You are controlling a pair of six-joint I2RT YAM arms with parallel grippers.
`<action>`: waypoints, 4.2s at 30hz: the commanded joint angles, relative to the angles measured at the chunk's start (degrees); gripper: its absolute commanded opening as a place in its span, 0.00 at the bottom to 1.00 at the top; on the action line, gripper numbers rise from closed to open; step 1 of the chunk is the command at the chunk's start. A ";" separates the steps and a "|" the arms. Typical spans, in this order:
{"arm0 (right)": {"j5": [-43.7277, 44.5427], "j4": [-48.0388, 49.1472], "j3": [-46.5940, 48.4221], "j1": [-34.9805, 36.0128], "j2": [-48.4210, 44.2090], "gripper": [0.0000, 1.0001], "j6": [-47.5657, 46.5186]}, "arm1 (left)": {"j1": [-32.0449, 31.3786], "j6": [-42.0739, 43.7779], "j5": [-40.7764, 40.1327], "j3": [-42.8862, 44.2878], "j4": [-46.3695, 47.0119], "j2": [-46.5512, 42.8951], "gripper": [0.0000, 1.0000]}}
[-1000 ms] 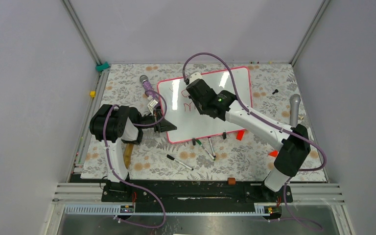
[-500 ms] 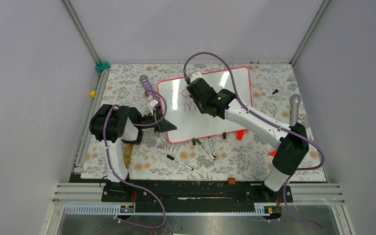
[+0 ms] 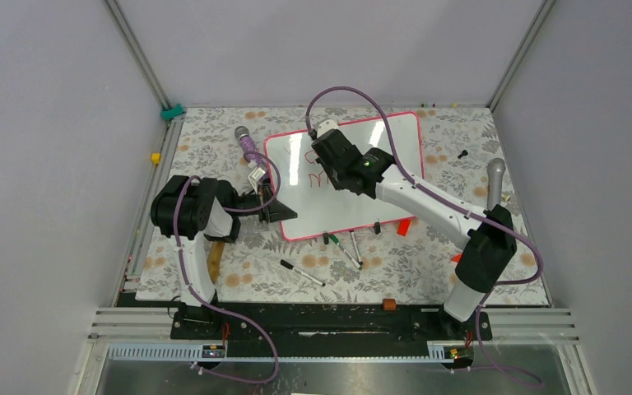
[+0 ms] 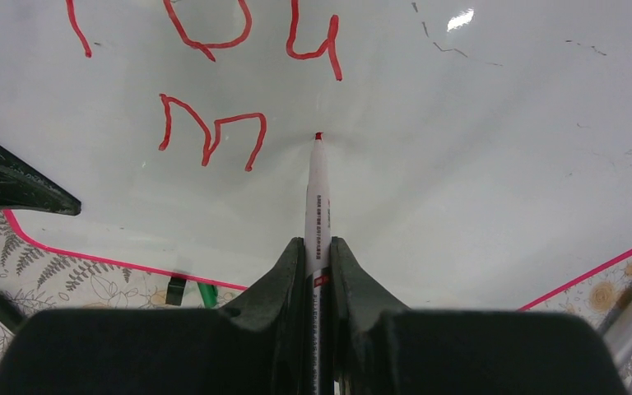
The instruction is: Write a sentence on the whiteboard
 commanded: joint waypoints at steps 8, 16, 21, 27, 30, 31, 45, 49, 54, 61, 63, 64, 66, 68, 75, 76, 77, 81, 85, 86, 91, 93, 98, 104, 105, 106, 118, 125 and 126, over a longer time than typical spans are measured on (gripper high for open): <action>-4.76 -2.47 1.51 -0.55 -0.14 0.00 -1.17 | -1.00 3.91 2.11 -0.07 -0.62 2.02 0.00; -4.92 -4.37 1.33 -0.55 0.36 0.00 -1.46 | -0.97 3.88 2.11 -0.06 -0.66 2.02 0.00; -4.38 -5.49 1.77 -0.55 0.94 0.00 -1.70 | -0.97 3.90 2.09 -0.08 -0.66 2.02 0.00; -2.83 -5.16 2.02 -0.80 0.58 0.00 -0.90 | -0.98 3.91 2.05 -0.11 -0.68 2.02 0.00; -2.51 -4.21 1.78 -1.01 -0.46 0.00 -0.67 | -0.93 3.92 2.15 -0.08 -0.62 2.06 0.00; -2.38 -3.94 1.77 -0.99 -0.71 0.00 -0.57 | -0.98 3.92 2.10 -0.06 -0.64 2.02 0.00; -0.97 -2.38 3.01 -1.54 -1.09 0.00 -0.65 | -0.93 3.92 2.20 -0.08 -0.65 2.02 0.00; -0.26 -2.36 3.75 -1.74 -0.82 0.00 -1.04 | -0.93 3.85 2.15 -0.08 -0.64 2.02 0.00; -0.20 -2.41 4.17 -1.87 -0.14 0.00 -1.11 | -0.95 3.89 2.15 -0.10 -0.68 2.02 0.00; -0.09 -2.37 5.08 -1.95 0.18 0.00 -1.22 | -0.93 3.87 2.14 -0.06 -0.65 1.97 0.00; -0.13 -2.39 5.34 -2.04 0.51 0.00 -1.31 | -0.97 3.88 2.15 -0.07 -0.65 2.02 0.00; -0.18 -2.36 5.49 -2.04 0.72 0.00 -1.27 | -0.98 3.90 2.13 -0.06 -0.62 2.00 0.00; -0.42 -2.36 5.74 -2.04 1.29 0.00 -1.29 | -0.93 3.87 2.18 -0.06 -0.62 2.02 0.00; -0.72 -2.36 6.09 -2.02 1.74 0.00 -1.39 | -0.98 3.86 2.17 -0.11 -0.64 2.02 0.00; -2.11 -2.41 6.29 -2.04 2.43 0.00 -1.11 | -0.97 3.92 2.13 -0.06 -0.62 2.01 0.00; -2.09 -2.39 6.21 -2.08 2.40 0.00 -1.11 | -0.93 3.91 2.15 -0.06 -0.62 2.02 0.00; -2.10 -2.39 6.04 -2.05 2.24 0.00 -1.07 | -0.96 3.91 2.15 -0.10 -0.64 2.03 0.00; -1.81 -2.44 5.66 -2.05 1.80 0.00 -1.20 | -0.99 3.87 2.17 -0.02 -0.62 2.02 0.00; -2.55 -2.46 5.42 -2.02 1.74 0.00 -1.27 | -0.92 3.91 2.18 0.00 -0.67 2.02 0.00; -3.11 -2.46 5.38 -2.06 1.74 0.00 -1.34 | -0.94 3.92 2.14 0.03 -0.65 2.02 0.00; -5.43 -2.48 5.11 -2.04 1.89 0.00 -1.64 | -0.96 3.90 2.13 0.02 -0.62 2.02 0.00; -6.21 -2.52 4.94 -2.04 1.90 0.00 -1.85 | -0.91 3.91 2.14 0.02 -0.66 2.06 0.00; -7.40 -3.51 4.85 -2.02 1.86 0.00 -1.95 | -0.96 3.87 2.15 0.02 -0.66 2.08 0.00; -7.98 -5.10 4.13 -2.05 1.62 0.00 -2.40 | -0.99 3.91 2.15 -0.04 -0.64 2.11 0.00; -8.04 -5.39 4.00 -2.04 1.59 0.00 -2.44 | -0.94 3.92 2.21 -0.02 -0.64 2.03 0.00; -8.08 -5.69 3.85 -2.04 1.57 0.00 -2.50 | -0.97 3.92 2.21 0.00 -0.62 2.08 0.00; -4.12 -7.46 3.51 -2.10 1.84 0.00 -2.61 | -0.99 3.90 2.19 -0.01 -0.62 2.12 0.00; -0.91 -6.22 4.82 -2.13 2.24 0.00 -2.08 | -0.98 3.87 2.18 0.03 -0.62 2.11 0.00; -0.70 -6.04 5.04 -2.17 2.32 0.00 -2.25 | -0.96 3.91 2.18 -0.05 -0.63 2.11 0.00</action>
